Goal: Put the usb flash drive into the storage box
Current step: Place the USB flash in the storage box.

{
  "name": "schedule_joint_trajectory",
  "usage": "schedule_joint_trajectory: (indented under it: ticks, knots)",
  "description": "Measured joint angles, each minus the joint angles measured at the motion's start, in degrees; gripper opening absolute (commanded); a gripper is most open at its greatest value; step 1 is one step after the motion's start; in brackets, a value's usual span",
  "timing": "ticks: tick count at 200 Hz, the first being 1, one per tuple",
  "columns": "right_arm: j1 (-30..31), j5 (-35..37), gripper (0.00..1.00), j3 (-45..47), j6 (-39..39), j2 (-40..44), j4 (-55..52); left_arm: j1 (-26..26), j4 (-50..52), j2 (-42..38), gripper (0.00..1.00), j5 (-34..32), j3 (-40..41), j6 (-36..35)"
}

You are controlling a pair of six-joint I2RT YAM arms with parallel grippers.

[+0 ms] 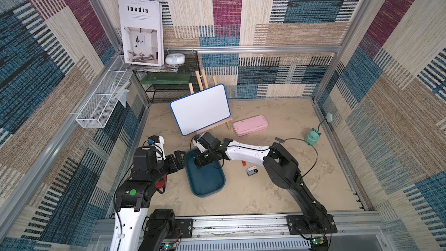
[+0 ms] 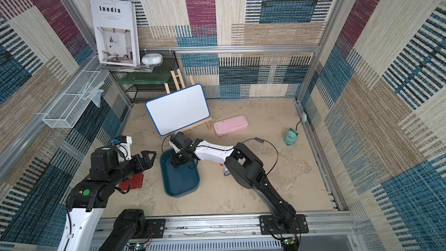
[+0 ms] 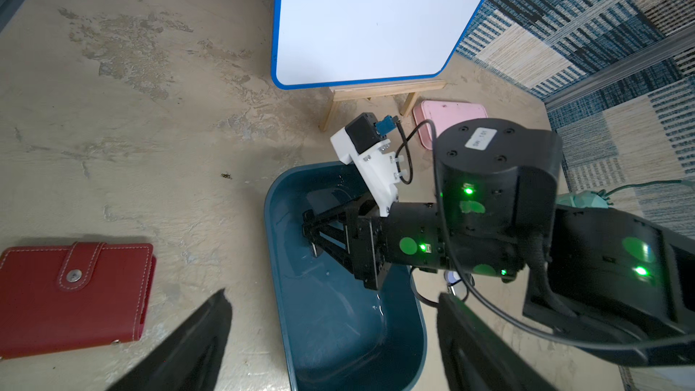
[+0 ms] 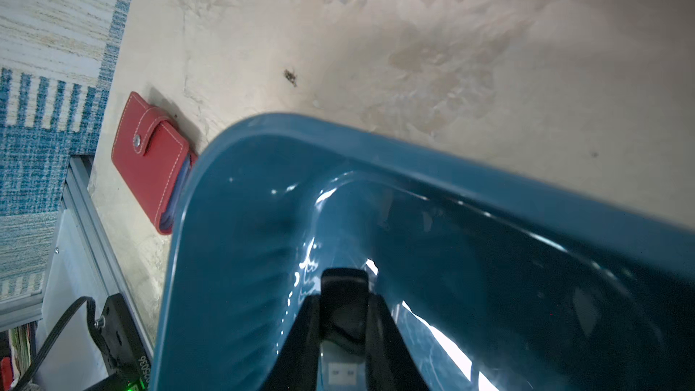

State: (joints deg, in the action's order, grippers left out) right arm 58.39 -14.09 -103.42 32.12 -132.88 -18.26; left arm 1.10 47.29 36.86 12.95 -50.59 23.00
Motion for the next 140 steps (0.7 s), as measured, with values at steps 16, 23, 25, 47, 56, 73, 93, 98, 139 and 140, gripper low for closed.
schedule_joint_trajectory:
  ticks: [16,23,25,47,56,73,93,98,139,140]
  knots:
    - [0.2,-0.1,0.2,-1.3,1.0,-1.6,0.2,0.0,0.0,0.1,0.89,-0.2,0.0,0.0]
    - [0.3,-0.2,0.2,-1.5,1.4,-2.1,0.3,0.0,0.0,0.1,0.89,-0.2,0.0,0.0]
    - [0.3,-0.2,0.2,-1.6,1.5,-2.2,0.3,0.0,0.0,0.1,0.89,-0.2,0.0,0.0]
    - [0.5,-1.2,0.21,-1.9,3.3,-3.2,1.4,0.0,0.0,0.1,0.89,-0.2,0.0,0.0]
    - [0.6,-1.6,0.22,-2.0,3.8,-3.5,1.9,0.0,0.0,0.1,0.89,-0.2,0.0,0.0]
    - [0.6,-1.9,0.26,-2.1,4.7,-3.8,2.9,0.0,0.0,0.2,0.9,-0.2,0.0,0.0]
    - [0.7,-2.3,0.36,-2.2,5.3,-4.0,3.3,0.0,0.0,0.3,0.89,-0.2,0.0,0.0]
    - [0.8,-2.3,0.38,-2.3,5.4,-4.0,3.4,0.0,0.0,0.4,0.9,-0.2,0.0,0.0]
    - [0.8,-2.5,0.44,-1.9,5.2,-3.5,4.0,0.0,0.0,1.2,0.9,-0.7,0.0,0.2]
    - [0.8,-2.5,0.44,-1.8,5.2,-3.4,4.0,0.0,0.0,1.2,0.9,-0.7,0.0,0.2]
